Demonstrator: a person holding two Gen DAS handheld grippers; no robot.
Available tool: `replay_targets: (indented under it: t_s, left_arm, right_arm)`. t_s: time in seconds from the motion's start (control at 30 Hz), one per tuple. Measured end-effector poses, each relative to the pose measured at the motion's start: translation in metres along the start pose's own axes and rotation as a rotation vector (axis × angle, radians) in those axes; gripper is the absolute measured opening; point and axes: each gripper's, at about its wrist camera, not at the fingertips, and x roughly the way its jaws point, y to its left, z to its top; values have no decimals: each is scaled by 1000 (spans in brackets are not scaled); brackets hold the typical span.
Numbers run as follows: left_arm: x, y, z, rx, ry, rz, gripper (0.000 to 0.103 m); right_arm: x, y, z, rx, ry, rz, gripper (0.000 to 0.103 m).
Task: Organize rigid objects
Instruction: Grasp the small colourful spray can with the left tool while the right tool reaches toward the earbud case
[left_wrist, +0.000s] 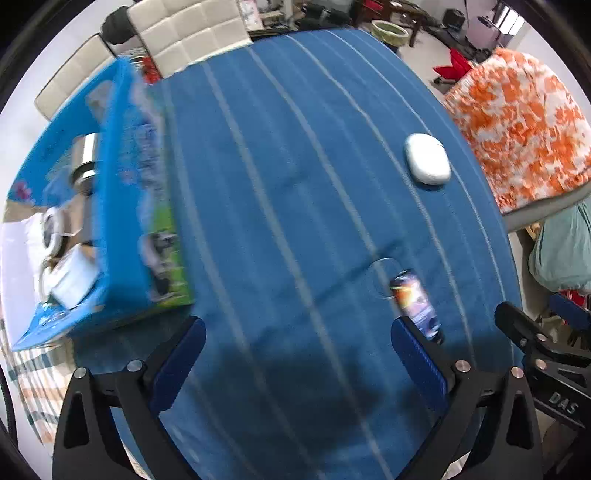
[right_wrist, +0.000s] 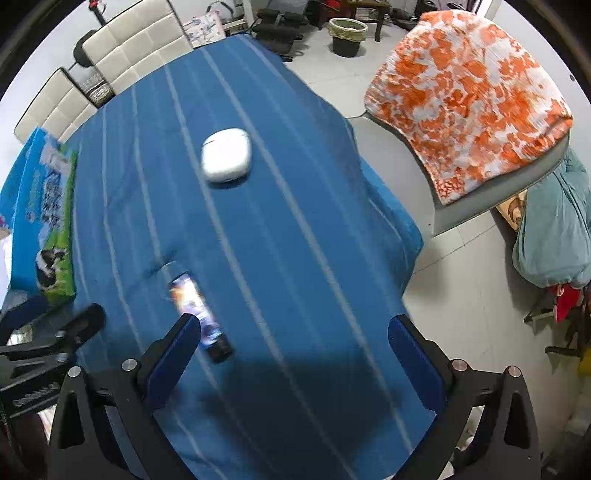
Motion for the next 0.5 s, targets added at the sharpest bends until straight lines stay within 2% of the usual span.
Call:
replay_targets:
  t_s: [0.23, 0.43, 0.5]
  left_arm:
    - [28, -34, 18, -18, 43, -47, 103]
    - [57, -59, 19, -24, 111, -72, 102]
    - [64, -66, 15, -20, 117, -69, 88]
  right_arm:
    - [8, -38, 17, 53, 6, -2, 103]
    - [20, -50, 28, 59, 27, 4, 103]
    - [24, -48, 31, 47, 34, 8, 103]
